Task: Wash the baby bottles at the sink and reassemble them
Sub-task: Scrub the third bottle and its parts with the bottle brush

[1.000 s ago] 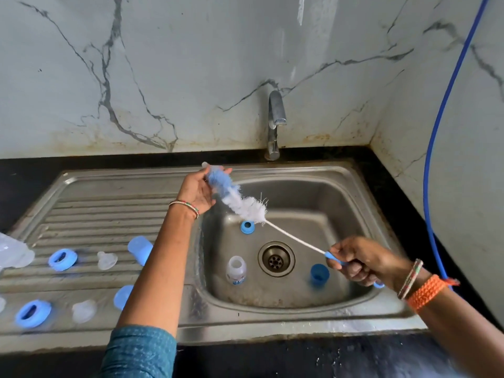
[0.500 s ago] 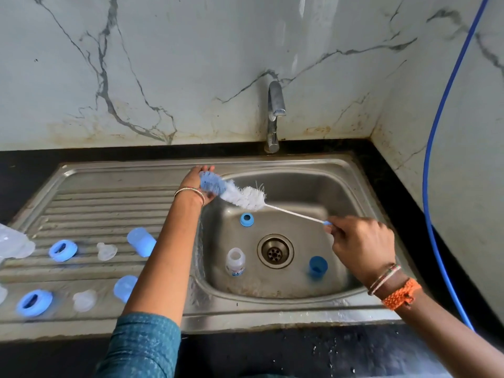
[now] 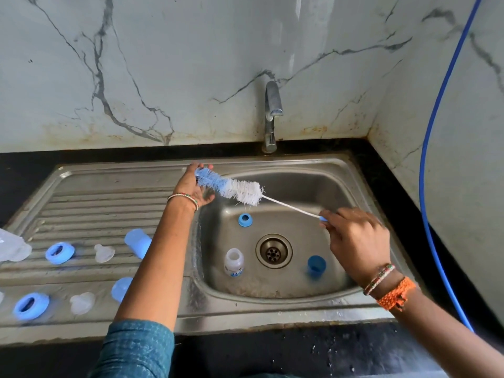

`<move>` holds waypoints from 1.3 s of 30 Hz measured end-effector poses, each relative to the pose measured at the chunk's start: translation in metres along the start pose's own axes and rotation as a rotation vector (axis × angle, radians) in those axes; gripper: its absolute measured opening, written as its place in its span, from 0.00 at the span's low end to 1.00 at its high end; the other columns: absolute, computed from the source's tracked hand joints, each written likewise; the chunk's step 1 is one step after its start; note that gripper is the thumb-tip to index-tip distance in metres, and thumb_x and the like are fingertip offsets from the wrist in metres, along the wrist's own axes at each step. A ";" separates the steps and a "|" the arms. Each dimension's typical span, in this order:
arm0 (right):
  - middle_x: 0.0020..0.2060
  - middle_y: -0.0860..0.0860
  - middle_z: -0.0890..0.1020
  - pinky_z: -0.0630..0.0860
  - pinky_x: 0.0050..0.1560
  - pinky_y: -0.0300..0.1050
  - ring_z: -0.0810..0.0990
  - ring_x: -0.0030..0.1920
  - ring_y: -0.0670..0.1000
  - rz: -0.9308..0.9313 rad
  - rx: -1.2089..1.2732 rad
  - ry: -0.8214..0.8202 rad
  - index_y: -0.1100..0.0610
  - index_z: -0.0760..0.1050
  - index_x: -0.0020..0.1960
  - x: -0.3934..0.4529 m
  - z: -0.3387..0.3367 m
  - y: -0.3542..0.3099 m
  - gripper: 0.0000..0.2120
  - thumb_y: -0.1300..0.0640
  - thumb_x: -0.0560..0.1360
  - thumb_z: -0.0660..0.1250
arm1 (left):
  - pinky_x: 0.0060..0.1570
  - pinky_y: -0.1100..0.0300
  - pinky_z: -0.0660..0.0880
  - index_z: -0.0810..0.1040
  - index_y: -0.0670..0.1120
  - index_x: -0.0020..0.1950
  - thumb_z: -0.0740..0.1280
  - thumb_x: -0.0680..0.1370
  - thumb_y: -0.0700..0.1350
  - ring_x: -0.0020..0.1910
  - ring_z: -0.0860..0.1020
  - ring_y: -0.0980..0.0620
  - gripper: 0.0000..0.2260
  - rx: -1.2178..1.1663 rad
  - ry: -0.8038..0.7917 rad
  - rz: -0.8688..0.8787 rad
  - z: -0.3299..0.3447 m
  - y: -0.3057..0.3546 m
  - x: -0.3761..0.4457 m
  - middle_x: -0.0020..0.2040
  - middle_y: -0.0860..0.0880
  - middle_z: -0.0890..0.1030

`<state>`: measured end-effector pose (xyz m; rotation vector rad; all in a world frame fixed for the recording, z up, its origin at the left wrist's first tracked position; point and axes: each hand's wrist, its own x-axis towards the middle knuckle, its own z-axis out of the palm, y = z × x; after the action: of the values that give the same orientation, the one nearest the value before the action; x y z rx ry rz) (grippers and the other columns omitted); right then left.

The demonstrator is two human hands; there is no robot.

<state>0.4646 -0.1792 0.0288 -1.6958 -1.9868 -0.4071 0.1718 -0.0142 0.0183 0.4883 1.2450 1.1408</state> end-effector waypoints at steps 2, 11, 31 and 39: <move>0.26 0.49 0.78 0.67 0.29 0.39 0.77 0.28 0.56 0.119 0.124 -0.102 0.53 0.82 0.37 0.003 0.002 0.003 0.03 0.58 0.68 0.74 | 0.42 0.54 0.71 0.74 0.52 0.39 0.63 0.78 0.51 0.44 0.80 0.51 0.09 -0.004 -0.064 0.015 -0.006 -0.002 0.000 0.41 0.56 0.84; 0.26 0.49 0.75 0.68 0.27 0.38 0.71 0.23 0.46 0.591 0.740 -0.699 0.59 0.78 0.45 0.006 0.018 0.018 0.11 0.52 0.78 0.65 | 0.47 0.54 0.74 0.72 0.51 0.40 0.55 0.80 0.48 0.48 0.79 0.54 0.11 -0.369 -0.244 0.014 -0.003 -0.003 -0.006 0.44 0.55 0.84; 0.39 0.52 0.82 0.77 0.38 0.48 0.81 0.41 0.59 -0.122 -0.061 -0.129 0.53 0.81 0.48 0.045 -0.020 0.025 0.06 0.54 0.71 0.72 | 0.47 0.59 0.66 0.77 0.50 0.51 0.49 0.81 0.48 0.53 0.75 0.52 0.16 -0.087 0.097 -0.137 0.003 -0.013 0.015 0.66 0.53 0.75; 0.20 0.48 0.66 0.56 0.19 0.30 0.59 0.16 0.42 0.805 1.070 -1.148 0.61 0.76 0.42 0.045 -0.010 0.041 0.14 0.61 0.80 0.54 | 0.43 0.55 0.79 0.73 0.48 0.46 0.57 0.80 0.45 0.52 0.82 0.50 0.07 -0.220 -0.320 -0.066 -0.016 -0.018 0.007 0.52 0.50 0.82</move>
<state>0.5016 -0.1389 0.0579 -1.7721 -1.2689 1.8705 0.1642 -0.0196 -0.0044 0.4397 0.8427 1.0808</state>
